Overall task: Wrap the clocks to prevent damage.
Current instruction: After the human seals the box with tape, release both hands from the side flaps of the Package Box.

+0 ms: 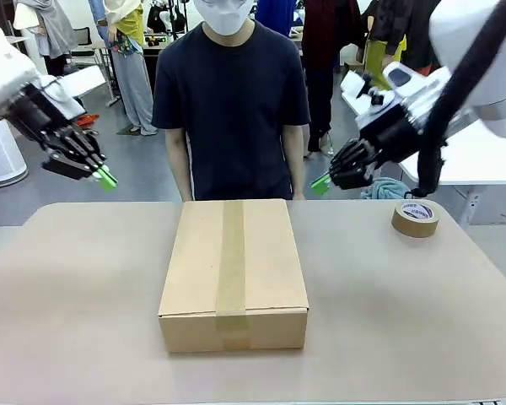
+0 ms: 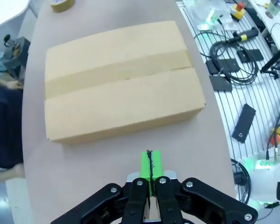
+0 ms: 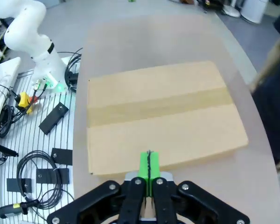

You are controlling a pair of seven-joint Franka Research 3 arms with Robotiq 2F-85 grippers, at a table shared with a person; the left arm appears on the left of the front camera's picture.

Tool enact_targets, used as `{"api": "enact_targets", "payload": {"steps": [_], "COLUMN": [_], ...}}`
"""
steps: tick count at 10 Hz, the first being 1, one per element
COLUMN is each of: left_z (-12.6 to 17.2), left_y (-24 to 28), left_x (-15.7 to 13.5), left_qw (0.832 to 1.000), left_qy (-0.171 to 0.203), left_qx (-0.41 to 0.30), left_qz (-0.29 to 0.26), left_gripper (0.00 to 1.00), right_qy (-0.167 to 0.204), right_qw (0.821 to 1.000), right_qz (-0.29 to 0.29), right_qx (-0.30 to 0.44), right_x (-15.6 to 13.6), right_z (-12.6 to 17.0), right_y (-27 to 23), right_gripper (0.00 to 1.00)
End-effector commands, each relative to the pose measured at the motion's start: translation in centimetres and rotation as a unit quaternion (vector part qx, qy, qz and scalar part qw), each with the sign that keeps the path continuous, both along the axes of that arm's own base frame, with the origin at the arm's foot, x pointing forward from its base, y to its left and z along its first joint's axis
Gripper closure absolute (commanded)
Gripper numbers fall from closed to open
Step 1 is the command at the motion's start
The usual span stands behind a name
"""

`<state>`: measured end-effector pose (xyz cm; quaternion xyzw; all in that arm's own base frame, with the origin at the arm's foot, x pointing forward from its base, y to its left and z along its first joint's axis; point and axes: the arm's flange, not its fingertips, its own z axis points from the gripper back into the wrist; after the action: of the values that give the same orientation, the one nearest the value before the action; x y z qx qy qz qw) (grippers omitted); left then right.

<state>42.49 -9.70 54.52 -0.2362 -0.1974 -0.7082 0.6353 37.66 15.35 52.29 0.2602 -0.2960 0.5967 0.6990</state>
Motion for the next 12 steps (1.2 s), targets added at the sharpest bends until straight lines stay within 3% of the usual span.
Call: {"api": "enact_targets", "payload": {"steps": [1,2,3,12], "left_z": [1.6,1.6,1.2,1.2], "left_y": [1.3,1.9,1.1,1.1], "left_x": [-1.4,-1.8,-0.6,-0.6], "left_qw": [1.0,0.999,1.0,1.0], "left_qy": [-0.007,-0.016,-0.008,-0.008], "left_qx": [0.009,-0.002,0.005,0.005], "left_qz": [0.025,0.036,0.009,0.009], "left_gripper": [1.0,1.0,1.0,1.0], "right_qy": [0.015,0.026,-0.003,-0.003], "right_qw": [0.999,0.999,1.0,1.0], "right_qz": [-0.029,-0.027,-0.019,-0.019], "right_qx": [-0.034,-0.036,-0.017,-0.017], "right_x": [-2.9,-3.3,-1.7,-1.7], "right_z": [1.2,1.1,1.7,1.7], "right_y": [-0.5,-0.7,-0.4,-0.4], "right_gripper": [0.99,0.99,0.99,0.99]}}
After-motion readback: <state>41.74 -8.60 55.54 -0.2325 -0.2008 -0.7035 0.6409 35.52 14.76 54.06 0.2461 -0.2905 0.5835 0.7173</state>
